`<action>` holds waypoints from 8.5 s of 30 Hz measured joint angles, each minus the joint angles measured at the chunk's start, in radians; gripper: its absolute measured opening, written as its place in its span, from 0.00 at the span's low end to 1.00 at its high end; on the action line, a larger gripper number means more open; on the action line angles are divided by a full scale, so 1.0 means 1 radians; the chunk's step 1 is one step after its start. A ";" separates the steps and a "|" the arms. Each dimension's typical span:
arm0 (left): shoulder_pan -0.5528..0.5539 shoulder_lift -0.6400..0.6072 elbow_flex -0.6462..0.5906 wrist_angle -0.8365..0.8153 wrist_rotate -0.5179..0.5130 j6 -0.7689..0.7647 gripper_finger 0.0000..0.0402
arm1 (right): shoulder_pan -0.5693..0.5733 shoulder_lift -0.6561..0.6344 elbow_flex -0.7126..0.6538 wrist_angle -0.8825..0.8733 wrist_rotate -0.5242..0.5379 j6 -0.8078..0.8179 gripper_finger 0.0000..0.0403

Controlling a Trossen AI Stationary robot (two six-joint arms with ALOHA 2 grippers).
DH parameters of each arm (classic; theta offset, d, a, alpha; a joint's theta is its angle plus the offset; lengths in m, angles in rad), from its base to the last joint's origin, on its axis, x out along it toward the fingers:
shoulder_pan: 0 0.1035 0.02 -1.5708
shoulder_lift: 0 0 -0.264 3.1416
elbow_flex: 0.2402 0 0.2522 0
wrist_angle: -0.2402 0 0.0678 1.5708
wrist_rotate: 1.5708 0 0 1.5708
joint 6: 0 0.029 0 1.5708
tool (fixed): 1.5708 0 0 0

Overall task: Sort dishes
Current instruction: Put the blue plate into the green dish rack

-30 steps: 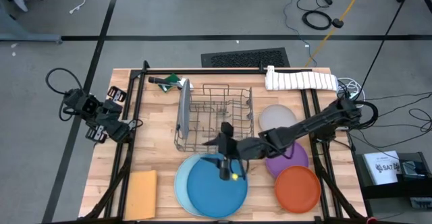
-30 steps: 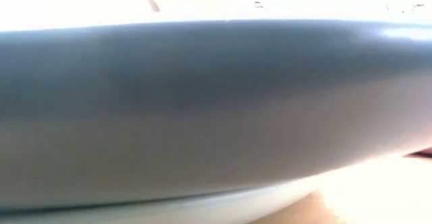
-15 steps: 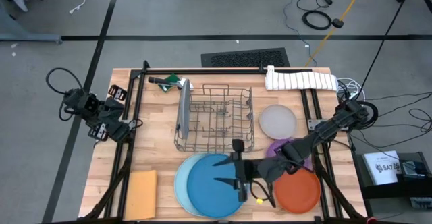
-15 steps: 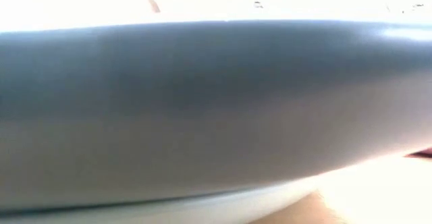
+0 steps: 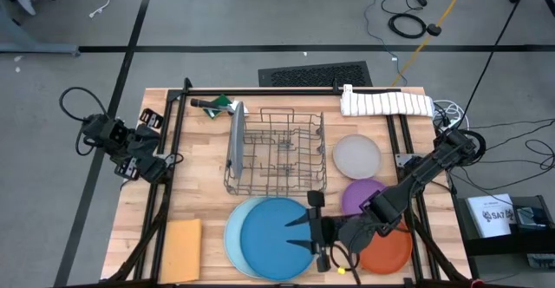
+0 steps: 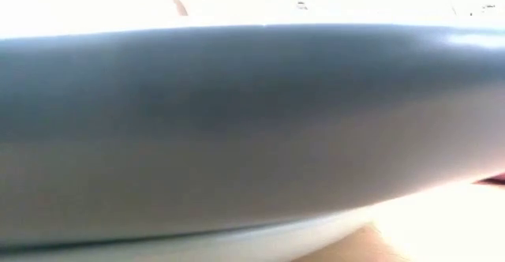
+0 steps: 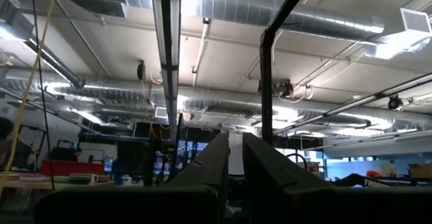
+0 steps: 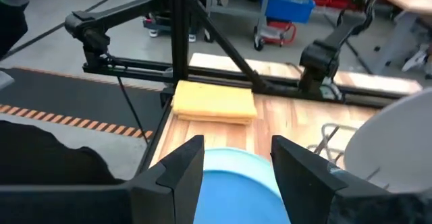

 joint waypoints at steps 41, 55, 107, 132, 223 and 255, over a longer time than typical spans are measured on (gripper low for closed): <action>0.000 0.000 0.000 0.009 -0.001 0.000 0.11 | 0.122 0.283 0.000 -0.188 -0.265 0.294 0.44; 0.000 0.000 0.000 0.015 0.000 0.002 0.11 | 0.121 0.341 0.000 -0.248 -0.235 0.116 0.47; 0.000 0.000 0.000 0.007 -0.015 0.027 0.11 | 0.118 0.411 0.025 -0.258 -0.185 -0.102 0.02; 0.000 0.000 0.000 0.007 -0.016 0.024 0.11 | 0.107 0.413 0.506 -0.485 -0.269 -0.152 0.01; 0.000 0.000 0.000 0.004 -0.015 -0.002 0.11 | -0.245 0.350 0.103 1.115 0.541 -0.169 0.01; 0.000 0.000 0.000 0.008 -0.014 0.008 0.11 | -0.348 0.358 0.001 0.995 0.501 0.398 0.01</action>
